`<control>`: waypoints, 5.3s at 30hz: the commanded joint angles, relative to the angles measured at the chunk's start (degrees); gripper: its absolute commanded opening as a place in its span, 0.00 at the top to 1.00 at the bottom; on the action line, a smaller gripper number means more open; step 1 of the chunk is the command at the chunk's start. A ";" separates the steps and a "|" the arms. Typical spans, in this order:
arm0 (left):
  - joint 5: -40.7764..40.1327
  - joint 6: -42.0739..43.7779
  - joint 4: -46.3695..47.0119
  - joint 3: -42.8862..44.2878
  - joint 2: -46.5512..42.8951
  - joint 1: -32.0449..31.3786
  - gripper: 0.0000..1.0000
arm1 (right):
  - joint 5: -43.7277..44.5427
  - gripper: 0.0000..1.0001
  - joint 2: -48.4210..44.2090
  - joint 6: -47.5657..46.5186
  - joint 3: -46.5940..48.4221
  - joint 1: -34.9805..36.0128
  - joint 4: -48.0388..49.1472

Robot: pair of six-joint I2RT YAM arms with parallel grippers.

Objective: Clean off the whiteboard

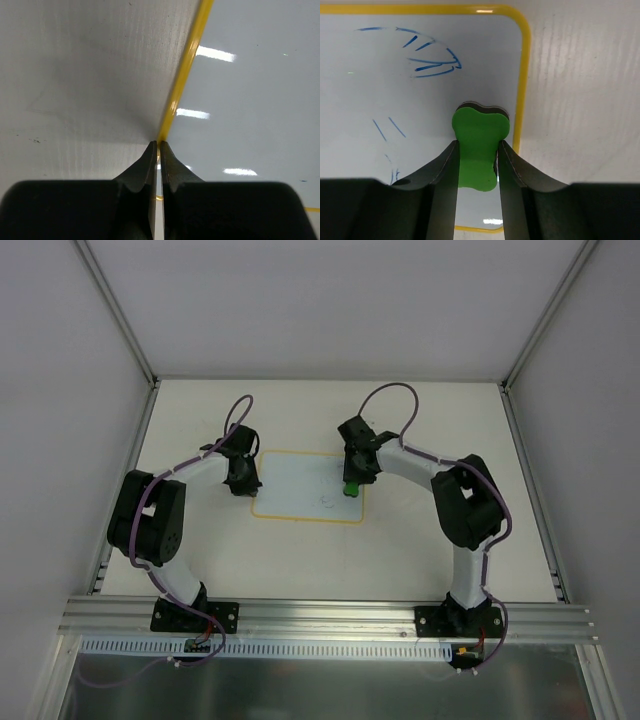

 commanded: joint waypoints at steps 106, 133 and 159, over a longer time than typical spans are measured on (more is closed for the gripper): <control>8.47 -3.01 -1.57 -9.38 -5.80 -0.36 1.00 | 1.71 1.00 10.82 0.69 17.40 -4.47 -12.79; 9.00 -4.42 -1.66 -15.96 -11.07 -9.94 1.00 | -8.59 1.00 25.86 -4.85 40.80 3.00 -21.50; 4.52 1.90 -1.74 3.97 -6.54 -1.34 0.44 | -9.97 1.00 14.08 -5.55 21.55 -5.09 -14.65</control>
